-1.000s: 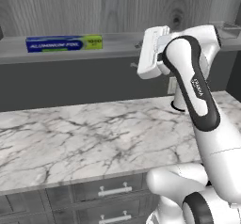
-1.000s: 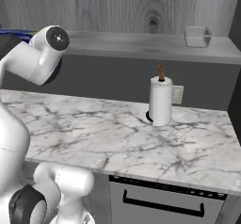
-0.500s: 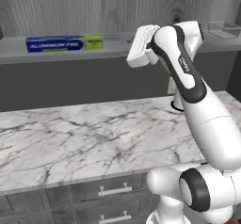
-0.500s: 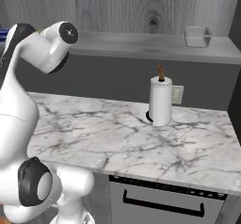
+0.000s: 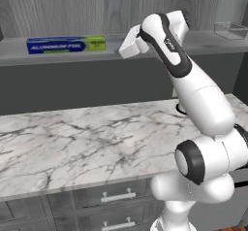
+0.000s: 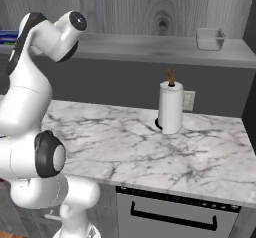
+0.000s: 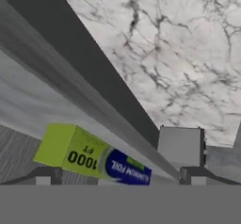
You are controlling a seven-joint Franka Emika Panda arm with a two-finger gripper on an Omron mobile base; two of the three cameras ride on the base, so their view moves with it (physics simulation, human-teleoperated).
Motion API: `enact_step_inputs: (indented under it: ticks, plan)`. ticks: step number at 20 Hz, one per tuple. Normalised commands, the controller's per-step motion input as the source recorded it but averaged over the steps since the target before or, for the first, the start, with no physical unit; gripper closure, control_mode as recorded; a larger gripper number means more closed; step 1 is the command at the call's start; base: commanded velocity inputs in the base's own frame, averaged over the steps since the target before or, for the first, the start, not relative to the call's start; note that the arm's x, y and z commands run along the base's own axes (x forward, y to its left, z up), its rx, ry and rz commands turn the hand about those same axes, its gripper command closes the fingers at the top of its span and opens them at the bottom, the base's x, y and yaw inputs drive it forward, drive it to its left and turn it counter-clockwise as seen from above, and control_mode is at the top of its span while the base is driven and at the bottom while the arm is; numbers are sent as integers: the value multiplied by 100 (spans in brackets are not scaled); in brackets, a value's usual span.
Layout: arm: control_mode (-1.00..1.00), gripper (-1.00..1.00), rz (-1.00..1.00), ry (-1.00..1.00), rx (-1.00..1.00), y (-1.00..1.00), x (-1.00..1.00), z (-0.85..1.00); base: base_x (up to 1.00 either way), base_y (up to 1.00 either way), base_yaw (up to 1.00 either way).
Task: Retrieve the tupperware and aluminum foil from the cabinet and place them on the dining counter near the plate with garlic and shrimp to prepare for storing leftovers.
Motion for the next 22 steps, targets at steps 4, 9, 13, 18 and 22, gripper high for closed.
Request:
enact_step_inputs:
  ticks: [4,9,13,18,22]
  plan:
    - [-100,-100,0,8,0,8,58,0,0,0,0]
    - [-100,-100,1,3,0,10,56,-1,0,0,0]
    - [-100,-100,2,0,0,11,52,-13,0,0,0]
    - [-100,-100,3,0,0,16,49,-21,0,0,0]
    - [-100,-100,3,0,0,23,23,-9,0,0,0]
